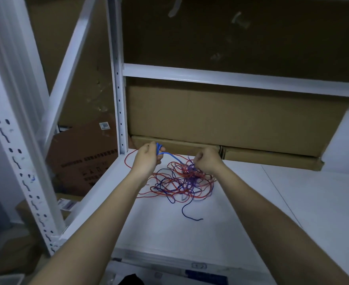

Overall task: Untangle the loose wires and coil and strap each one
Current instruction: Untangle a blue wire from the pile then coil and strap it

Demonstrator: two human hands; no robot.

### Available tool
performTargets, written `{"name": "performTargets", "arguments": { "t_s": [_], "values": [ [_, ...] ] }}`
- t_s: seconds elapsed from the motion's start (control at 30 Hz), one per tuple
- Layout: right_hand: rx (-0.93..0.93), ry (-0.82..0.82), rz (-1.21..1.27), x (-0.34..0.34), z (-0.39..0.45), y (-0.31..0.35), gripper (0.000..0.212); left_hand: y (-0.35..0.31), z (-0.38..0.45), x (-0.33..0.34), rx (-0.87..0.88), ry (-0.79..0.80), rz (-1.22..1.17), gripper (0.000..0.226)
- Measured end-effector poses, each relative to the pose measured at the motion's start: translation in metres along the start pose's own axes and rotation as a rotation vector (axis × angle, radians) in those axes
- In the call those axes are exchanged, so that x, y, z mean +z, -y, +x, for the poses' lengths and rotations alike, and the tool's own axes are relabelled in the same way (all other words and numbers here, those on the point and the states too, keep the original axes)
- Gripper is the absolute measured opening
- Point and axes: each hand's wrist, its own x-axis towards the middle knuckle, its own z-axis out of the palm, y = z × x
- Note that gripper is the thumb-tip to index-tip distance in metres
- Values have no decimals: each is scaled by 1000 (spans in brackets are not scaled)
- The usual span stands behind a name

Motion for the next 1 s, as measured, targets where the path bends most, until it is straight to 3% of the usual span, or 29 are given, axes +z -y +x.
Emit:
{"name": "performTargets", "arguments": {
  "t_s": [0.1,0.23,0.37,0.5,0.67,0.77,0.9,1.0],
  "values": [
    [-181,-97,21,-25,14,16,39,-5,5,-4,57,1,-41,35],
    [-201,-177,344,-19,10,-17,34,3,13,-22,31,-52,-11,36],
    [-99,-60,-55,25,-10,-72,31,27,11,-24,-116,-75,-6,38],
    [-78,-180,-174,45,-26,-90,33,43,8,-18,-243,-96,-56,37],
    [-81,-345,-96,43,-38,-93,26,50,17,-23,-375,-193,-179,35],
    [-73,-300,-41,45,-42,-97,21,50,18,-25,-460,-253,-223,28],
    [96,-206,-5,50,-50,-92,26,52,9,-12,-323,-174,41,30],
    [1,-379,-1,55,-63,-73,47,48,3,-2,-219,-76,99,29]
  ]
}}
